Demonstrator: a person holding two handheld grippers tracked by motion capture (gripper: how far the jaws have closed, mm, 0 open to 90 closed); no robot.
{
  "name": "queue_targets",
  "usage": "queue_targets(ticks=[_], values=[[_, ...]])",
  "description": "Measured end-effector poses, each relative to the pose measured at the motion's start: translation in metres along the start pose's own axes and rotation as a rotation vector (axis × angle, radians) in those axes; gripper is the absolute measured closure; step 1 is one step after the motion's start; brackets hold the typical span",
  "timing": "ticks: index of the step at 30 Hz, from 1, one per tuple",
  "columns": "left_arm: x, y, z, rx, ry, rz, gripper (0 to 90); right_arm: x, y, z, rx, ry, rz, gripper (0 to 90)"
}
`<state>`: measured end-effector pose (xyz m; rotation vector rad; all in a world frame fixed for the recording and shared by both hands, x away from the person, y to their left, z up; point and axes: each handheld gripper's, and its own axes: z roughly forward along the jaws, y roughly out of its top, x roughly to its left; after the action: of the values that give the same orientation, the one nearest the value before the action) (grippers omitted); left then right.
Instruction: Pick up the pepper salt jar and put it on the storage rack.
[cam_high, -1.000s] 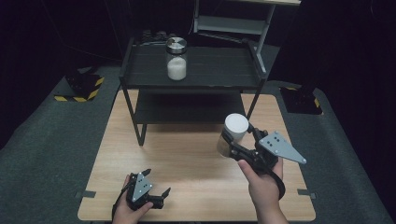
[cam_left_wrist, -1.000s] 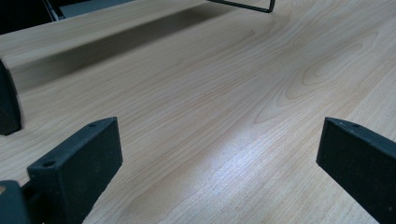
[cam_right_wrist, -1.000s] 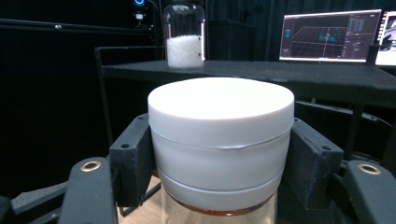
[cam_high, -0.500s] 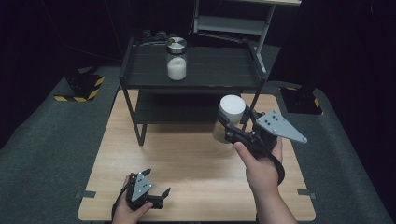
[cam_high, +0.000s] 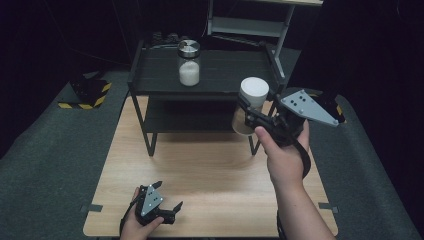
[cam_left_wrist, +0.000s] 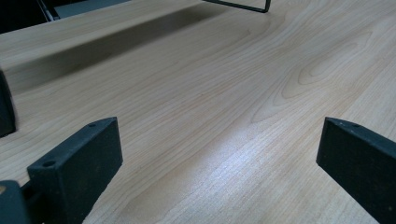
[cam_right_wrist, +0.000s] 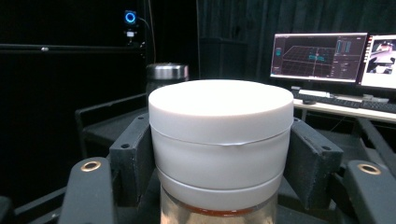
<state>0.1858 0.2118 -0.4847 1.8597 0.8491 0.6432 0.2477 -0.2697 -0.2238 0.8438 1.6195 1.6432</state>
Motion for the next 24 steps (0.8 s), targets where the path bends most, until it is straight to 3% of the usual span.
queue_targets(ticks=[14,21,24], values=[[0.002,0.0,0.0,0.0,-0.005,-0.007,0.7,-0.014,0.035,0.041,-0.008,-0.065,-0.004,34.0],[0.002,-0.001,-0.001,-0.006,-0.008,-0.01,0.7,-0.023,0.033,0.064,-0.023,-0.079,-0.011,34.0],[0.002,-0.002,-0.001,-0.009,-0.009,-0.013,0.7,-0.027,0.031,0.073,-0.021,-0.088,0.01,34.0]])
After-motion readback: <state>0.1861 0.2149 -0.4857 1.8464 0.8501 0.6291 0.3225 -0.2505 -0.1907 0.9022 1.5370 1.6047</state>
